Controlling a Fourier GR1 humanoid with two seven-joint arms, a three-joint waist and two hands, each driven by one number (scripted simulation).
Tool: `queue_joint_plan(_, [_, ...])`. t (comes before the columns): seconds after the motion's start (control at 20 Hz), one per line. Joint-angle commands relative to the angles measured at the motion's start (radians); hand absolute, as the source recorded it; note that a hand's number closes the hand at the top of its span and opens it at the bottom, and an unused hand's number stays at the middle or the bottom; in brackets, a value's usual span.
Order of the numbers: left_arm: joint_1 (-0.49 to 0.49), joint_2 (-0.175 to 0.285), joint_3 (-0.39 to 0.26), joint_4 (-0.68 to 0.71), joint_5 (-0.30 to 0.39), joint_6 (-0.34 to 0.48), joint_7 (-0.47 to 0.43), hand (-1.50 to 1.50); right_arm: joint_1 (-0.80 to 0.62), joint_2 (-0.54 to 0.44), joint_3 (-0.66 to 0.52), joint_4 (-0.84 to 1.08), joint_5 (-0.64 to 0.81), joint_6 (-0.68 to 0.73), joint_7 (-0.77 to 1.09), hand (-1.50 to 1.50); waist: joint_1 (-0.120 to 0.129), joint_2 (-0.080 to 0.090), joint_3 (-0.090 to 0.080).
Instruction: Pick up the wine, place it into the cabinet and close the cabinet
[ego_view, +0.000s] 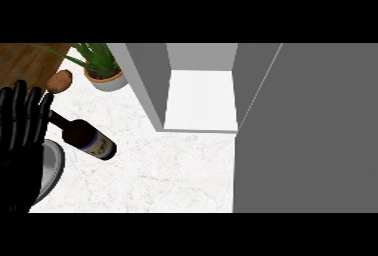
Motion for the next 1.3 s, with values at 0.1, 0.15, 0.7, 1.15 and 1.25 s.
queue_joint_plan(0.1, [-0.208,0.059,0.076,0.115,0.004,0.021,0.111,-1.5,0.087,0.017,0.017,-0.039,-0.007,0.026,-0.064,-1.5,-0.037,0.026,-0.013])
queue_joint_plan(0.15, [-0.276,0.085,0.117,0.223,0.016,0.008,0.07,-1.5,0.097,0.021,0.041,-0.102,-0.003,0.017,-0.003,-1.5,-0.045,0.027,-0.014])
queue_joint_plan(0.7, [-0.506,-0.017,0.011,0.195,0.027,0.194,0.516,-1.5,0.267,-0.053,0.26,-0.391,-0.159,0.181,0.242,-1.5,-0.04,0.021,-0.013])
queue_joint_plan(1.15, [-0.532,-0.066,-0.115,0.093,-0.103,0.303,0.67,-1.5,0.276,-0.027,0.339,-0.519,-0.1,0.133,0.345,-1.5,-0.032,0.023,-0.014])
queue_joint_plan(1.25, [-0.589,-0.041,-0.105,0.07,-0.117,0.302,0.744,-1.5,0.279,-0.052,0.307,-0.559,-0.152,0.138,0.389,-1.5,-0.034,0.022,-0.014])
